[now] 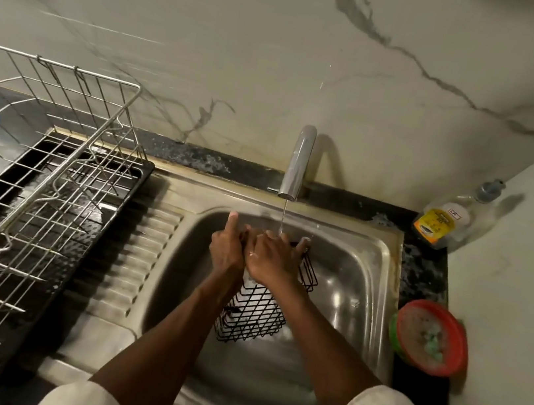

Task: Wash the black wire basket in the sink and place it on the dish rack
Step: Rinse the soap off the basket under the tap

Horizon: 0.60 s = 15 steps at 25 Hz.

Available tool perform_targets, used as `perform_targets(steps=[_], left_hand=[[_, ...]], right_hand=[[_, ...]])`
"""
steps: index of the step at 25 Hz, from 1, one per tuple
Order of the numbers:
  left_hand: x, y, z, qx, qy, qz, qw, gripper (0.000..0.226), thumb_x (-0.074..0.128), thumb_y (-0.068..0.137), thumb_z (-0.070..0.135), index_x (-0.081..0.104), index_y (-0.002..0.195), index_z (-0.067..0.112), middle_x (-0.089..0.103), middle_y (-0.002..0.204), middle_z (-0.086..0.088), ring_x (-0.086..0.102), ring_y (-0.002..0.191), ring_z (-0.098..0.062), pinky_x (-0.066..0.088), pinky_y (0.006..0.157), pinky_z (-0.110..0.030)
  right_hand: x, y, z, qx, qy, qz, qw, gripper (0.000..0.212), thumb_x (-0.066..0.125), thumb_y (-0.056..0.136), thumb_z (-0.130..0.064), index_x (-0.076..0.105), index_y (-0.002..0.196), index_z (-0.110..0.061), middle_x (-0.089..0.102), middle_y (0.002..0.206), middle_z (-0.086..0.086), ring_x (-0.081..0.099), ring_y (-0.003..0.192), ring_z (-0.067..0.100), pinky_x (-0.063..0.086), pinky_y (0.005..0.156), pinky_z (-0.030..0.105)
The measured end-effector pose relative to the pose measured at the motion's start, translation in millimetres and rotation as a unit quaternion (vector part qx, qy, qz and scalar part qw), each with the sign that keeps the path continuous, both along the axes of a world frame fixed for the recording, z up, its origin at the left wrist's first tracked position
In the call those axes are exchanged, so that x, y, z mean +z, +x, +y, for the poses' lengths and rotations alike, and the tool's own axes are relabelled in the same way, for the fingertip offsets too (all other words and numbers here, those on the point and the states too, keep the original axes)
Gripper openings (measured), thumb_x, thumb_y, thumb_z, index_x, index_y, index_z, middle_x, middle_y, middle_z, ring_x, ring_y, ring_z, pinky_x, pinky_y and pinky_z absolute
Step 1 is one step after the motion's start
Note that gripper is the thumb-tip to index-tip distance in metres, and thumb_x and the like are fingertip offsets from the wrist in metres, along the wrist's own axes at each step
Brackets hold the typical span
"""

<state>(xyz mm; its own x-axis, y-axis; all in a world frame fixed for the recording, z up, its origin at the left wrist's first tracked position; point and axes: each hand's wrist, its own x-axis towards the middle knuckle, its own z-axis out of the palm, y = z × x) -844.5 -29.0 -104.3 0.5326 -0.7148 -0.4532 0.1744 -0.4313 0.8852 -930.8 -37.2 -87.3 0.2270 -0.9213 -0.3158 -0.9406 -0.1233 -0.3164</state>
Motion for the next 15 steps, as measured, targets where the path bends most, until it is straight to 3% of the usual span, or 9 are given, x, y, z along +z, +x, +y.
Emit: perform_targets(steps=[1,3,5,6,9,12,15], left_hand=[[0,2,-2,-0.008,-0.010,0.014,1.000,0.058,0.047,0.104,0.052,0.070,0.073,0.009,0.073,0.081,-0.023,0.065,0.075,-0.025,0.053,0.081,-0.042],[4,4,-3,-0.025,-0.040,0.039,0.998,0.060,0.048,0.100,0.059,0.071,0.080,0.007,0.073,0.090,-0.025,0.068,0.081,-0.029,0.055,0.084,-0.045],[7,5,-3,-0.030,-0.053,0.054,0.997,0.062,0.049,0.096,0.063,0.070,0.093,0.005,0.072,0.093,-0.024,0.067,0.085,-0.030,0.055,0.078,-0.042],[7,6,-3,-0.028,-0.052,0.061,0.996,0.061,0.049,0.097,0.062,0.068,0.097,0.005,0.070,0.088,-0.018,0.064,0.081,-0.027,0.052,0.073,-0.037],[12,4,-2,-0.036,-0.059,0.058,0.996,0.050,0.045,0.106,0.048,0.061,0.075,0.013,0.058,0.069,-0.007,0.052,0.064,-0.017,0.044,0.062,-0.029],[17,4,-11,-0.018,-0.056,0.068,0.996,0.052,0.052,0.104,0.045,0.063,0.061,0.017,0.061,0.066,-0.008,0.056,0.065,-0.021,0.049,0.069,-0.036],[13,5,-18,0.000,-0.045,0.106,0.993,0.053,0.062,0.092,0.053,0.062,0.056,0.014,0.064,0.072,-0.016,0.057,0.070,-0.026,0.054,0.077,-0.044]], right_hand=[[7,3,2,0.012,-0.030,-0.014,0.999,0.058,0.017,0.107,-0.049,0.066,0.100,-0.018,0.067,0.120,0.006,0.055,0.123,0.029,0.019,0.118,0.059],[11,-6,-4,0.025,-0.036,-0.054,0.998,0.061,0.017,0.107,-0.053,0.060,0.078,-0.020,0.068,0.091,0.005,0.063,0.090,0.022,0.041,0.105,0.049],[7,-25,-20,-0.007,0.011,-0.084,0.996,0.074,0.013,0.102,-0.066,0.063,0.078,-0.016,0.064,0.083,0.002,0.061,0.078,0.019,0.051,0.089,0.045],[5,-35,-28,-0.035,0.027,-0.084,0.995,0.078,0.012,0.100,-0.069,0.064,0.082,-0.014,0.063,0.085,0.002,0.061,0.079,0.020,0.053,0.086,0.044],[8,-43,-33,-0.055,-0.029,-0.045,0.997,0.065,0.016,0.104,-0.059,0.054,0.070,-0.019,0.057,0.074,0.003,0.059,0.073,0.020,0.053,0.079,0.040],[26,-14,-21,0.010,-0.140,-0.049,0.989,0.055,0.026,0.106,-0.047,0.057,0.068,-0.021,0.059,0.066,-0.001,0.057,0.064,0.017,0.049,0.078,0.038],[30,-7,-18,0.096,-0.213,0.004,0.972,0.047,0.030,0.103,-0.046,0.068,0.088,-0.024,0.069,0.085,-0.001,0.063,0.081,0.018,0.044,0.091,0.043]])
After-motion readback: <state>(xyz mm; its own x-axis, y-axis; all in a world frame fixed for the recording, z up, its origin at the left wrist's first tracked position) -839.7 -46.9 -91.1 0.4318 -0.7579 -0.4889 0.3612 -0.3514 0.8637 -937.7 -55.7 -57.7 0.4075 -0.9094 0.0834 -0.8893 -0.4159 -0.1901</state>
